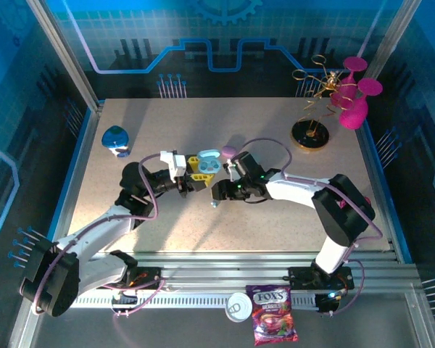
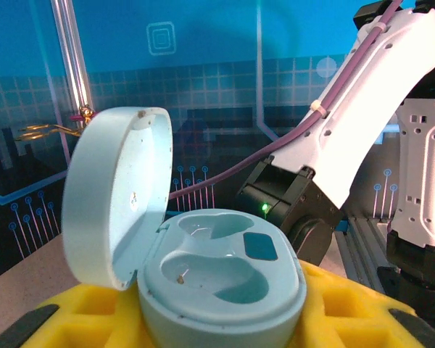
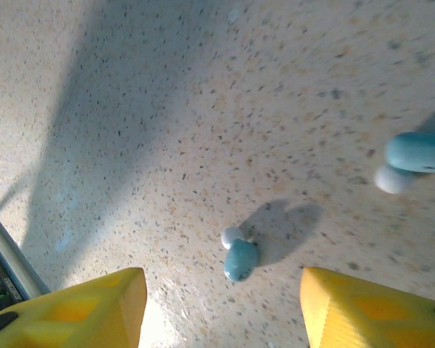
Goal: Insert the wireless bluetooth earbuds into the charging case
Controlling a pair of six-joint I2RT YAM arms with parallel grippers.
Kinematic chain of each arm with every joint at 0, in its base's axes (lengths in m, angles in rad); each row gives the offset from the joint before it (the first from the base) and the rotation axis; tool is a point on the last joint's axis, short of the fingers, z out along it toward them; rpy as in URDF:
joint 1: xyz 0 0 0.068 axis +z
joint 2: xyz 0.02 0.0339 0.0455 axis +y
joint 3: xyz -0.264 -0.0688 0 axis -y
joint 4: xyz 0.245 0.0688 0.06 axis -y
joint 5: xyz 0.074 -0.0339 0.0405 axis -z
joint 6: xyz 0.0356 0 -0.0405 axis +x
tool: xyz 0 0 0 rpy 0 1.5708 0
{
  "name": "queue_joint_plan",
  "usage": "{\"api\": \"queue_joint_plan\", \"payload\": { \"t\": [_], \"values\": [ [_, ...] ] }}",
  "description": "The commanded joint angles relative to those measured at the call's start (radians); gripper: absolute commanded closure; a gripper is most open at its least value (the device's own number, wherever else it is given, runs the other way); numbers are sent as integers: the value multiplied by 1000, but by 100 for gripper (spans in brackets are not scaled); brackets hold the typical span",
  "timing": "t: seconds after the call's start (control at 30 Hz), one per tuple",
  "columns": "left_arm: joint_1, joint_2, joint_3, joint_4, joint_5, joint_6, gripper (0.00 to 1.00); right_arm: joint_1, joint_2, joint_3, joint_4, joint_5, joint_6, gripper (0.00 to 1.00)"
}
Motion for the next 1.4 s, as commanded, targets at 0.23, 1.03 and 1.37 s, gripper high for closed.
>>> {"api": "queue_joint_plan", "payload": {
  "t": [0.23, 1.03, 1.37],
  "values": [
    [-5, -14, -18, 11, -2, 7, 71, -69, 48, 119, -70, 7, -107, 42],
    [-5, 3, -2, -4, 6, 17, 71, -52, 328, 454, -401, 96, -325, 40],
    [-5, 5, -1, -1, 13, 19, 71, -27, 361, 486, -441, 82, -365, 40]
  ]
}}
